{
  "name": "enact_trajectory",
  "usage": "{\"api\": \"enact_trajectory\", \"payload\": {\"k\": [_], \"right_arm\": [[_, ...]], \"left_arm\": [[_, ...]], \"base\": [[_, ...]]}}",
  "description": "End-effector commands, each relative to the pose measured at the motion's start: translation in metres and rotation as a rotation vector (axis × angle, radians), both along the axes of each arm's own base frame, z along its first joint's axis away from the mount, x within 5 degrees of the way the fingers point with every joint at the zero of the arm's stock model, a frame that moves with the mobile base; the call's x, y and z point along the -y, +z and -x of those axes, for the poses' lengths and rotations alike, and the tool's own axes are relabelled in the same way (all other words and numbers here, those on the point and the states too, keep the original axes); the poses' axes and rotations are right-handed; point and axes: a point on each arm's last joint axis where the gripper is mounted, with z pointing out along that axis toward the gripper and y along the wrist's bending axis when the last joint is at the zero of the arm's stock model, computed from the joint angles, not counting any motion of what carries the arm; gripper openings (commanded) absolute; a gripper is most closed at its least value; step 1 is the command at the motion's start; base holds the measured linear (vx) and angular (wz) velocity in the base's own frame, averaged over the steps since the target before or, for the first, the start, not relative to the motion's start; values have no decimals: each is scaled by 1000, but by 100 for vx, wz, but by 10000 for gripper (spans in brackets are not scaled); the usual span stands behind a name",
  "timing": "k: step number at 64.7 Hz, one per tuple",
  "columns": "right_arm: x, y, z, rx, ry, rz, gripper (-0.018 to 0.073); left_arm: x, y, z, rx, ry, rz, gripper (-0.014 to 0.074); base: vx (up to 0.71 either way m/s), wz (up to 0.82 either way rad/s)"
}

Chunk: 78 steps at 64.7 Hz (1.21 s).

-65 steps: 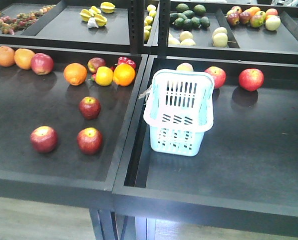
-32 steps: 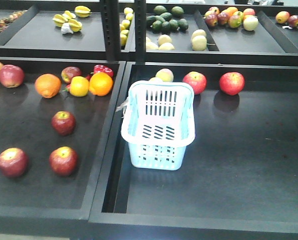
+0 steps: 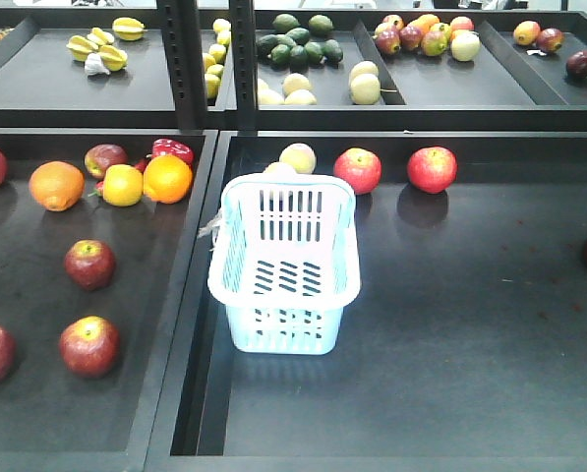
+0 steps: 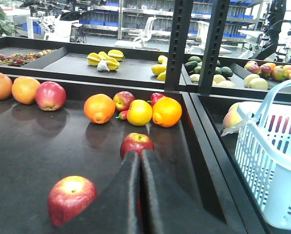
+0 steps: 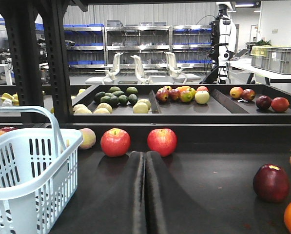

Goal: Pick three apples into basket with both arms

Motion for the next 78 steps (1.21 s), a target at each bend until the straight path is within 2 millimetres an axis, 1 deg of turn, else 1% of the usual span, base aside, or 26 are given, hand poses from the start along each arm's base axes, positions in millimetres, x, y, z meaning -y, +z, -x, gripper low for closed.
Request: {"api": "enact_trajectory", "payload": {"k": [1, 78], "right_arm": [[0, 2, 1, 69, -2, 6, -5], [0, 2, 1, 69, -2, 6, -5]], "left_arm": [[1, 0, 0, 72, -5, 9, -7], [1, 0, 0, 72, -5, 9, -7]], "base": [[5, -6], [4, -2]]}}
